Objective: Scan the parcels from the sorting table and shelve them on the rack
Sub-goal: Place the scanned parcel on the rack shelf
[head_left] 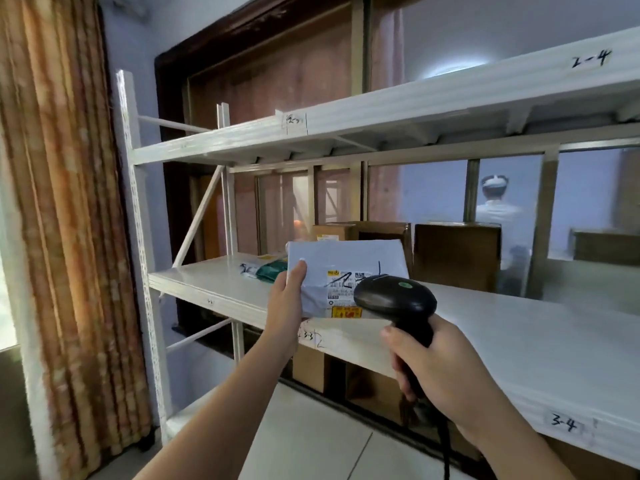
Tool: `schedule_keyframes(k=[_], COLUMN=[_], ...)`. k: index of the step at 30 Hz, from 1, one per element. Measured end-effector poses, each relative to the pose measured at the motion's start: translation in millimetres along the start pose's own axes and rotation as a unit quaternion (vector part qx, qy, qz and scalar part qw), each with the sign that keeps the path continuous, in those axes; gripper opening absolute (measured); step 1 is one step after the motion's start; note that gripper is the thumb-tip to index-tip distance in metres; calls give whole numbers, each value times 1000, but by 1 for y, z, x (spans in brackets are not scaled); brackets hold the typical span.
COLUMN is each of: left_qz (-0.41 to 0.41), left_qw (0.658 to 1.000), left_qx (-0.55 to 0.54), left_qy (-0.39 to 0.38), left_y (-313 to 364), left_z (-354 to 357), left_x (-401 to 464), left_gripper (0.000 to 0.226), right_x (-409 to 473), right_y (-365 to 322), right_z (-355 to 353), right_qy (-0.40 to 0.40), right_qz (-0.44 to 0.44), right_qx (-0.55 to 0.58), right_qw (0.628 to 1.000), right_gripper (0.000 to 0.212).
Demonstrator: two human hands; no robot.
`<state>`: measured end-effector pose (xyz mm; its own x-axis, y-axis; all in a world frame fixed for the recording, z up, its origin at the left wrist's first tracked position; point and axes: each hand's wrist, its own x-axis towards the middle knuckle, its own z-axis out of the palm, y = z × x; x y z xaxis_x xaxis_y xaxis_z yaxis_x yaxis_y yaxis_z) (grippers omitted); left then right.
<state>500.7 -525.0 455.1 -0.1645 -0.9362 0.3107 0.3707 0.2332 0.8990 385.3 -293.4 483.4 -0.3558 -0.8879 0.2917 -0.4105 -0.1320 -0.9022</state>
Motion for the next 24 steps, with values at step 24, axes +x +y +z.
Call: schedule_keyframes(k=[24], left_qz=[-205], left_qw=[963], left_qx=[104], left_qy=[-141], left_y=[-96], left_z=[178], left_x=[187], left_gripper=[42], right_x=[82], right_y=[39], right_z=[-44], right_qy=[186], right_qz=[68], right_qx=[-82], right_qw=[977], right_gripper=[25])
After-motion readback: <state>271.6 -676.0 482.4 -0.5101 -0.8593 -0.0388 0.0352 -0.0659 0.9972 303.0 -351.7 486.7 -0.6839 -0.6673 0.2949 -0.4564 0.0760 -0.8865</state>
